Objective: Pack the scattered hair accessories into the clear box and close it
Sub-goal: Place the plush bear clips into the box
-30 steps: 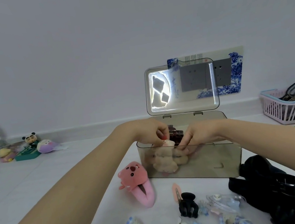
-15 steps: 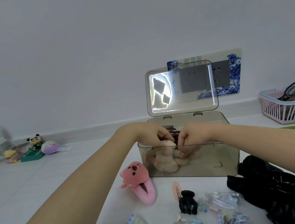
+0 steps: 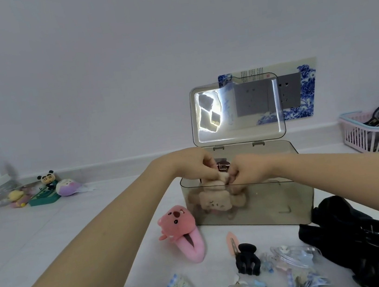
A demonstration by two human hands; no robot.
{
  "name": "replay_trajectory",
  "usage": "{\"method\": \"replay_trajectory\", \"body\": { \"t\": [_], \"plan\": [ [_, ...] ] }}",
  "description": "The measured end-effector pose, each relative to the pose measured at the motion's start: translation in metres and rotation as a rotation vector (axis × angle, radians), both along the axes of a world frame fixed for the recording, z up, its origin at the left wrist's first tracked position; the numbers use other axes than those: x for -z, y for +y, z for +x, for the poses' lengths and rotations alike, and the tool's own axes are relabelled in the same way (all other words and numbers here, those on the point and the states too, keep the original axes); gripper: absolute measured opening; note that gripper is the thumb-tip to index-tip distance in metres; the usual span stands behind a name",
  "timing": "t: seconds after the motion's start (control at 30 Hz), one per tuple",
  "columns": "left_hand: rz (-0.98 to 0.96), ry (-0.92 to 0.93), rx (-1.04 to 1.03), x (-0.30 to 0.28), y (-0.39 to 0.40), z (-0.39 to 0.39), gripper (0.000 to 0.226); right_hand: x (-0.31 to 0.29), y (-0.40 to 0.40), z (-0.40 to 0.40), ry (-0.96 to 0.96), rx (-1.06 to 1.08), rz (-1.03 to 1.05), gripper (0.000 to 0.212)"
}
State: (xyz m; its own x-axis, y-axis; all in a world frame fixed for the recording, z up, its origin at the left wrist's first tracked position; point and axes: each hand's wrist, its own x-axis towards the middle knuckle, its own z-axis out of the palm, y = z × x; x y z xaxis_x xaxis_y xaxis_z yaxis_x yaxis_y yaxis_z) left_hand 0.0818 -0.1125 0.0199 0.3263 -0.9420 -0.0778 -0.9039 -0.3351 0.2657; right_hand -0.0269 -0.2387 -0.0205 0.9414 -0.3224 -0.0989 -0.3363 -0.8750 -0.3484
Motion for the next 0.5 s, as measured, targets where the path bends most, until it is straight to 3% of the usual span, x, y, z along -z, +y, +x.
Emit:
{"method": "replay_trajectory", "body": {
  "t": [0.07, 0.13, 0.27, 0.43, 0.5],
  "plan": [
    [0.032, 0.04, -0.001, -0.001, -0.001, 0.0, 0.02, 0.001, -0.002, 0.0, 0.0, -0.008, 0.031, 0.006],
    [0.077, 0.058, 0.013, -0.002, 0.0, 0.0, 0.025, 0.003, -0.004, 0.001, -0.002, -0.015, 0.044, 0.013],
    [0.172, -0.056, 0.058, -0.003, 0.0, -0.001, 0.042, 0.003, -0.005, -0.004, -0.028, -0.011, 0.118, 0.013],
    [0.236, -0.091, 0.021, -0.002, -0.005, -0.001, 0.04, -0.001, -0.007, -0.01, -0.018, -0.009, 0.223, 0.015],
    [0.216, 0.017, -0.015, -0.001, -0.007, -0.001, 0.032, 0.002, -0.007, -0.007, -0.001, -0.023, 0.233, 0.014]
  ]
}}
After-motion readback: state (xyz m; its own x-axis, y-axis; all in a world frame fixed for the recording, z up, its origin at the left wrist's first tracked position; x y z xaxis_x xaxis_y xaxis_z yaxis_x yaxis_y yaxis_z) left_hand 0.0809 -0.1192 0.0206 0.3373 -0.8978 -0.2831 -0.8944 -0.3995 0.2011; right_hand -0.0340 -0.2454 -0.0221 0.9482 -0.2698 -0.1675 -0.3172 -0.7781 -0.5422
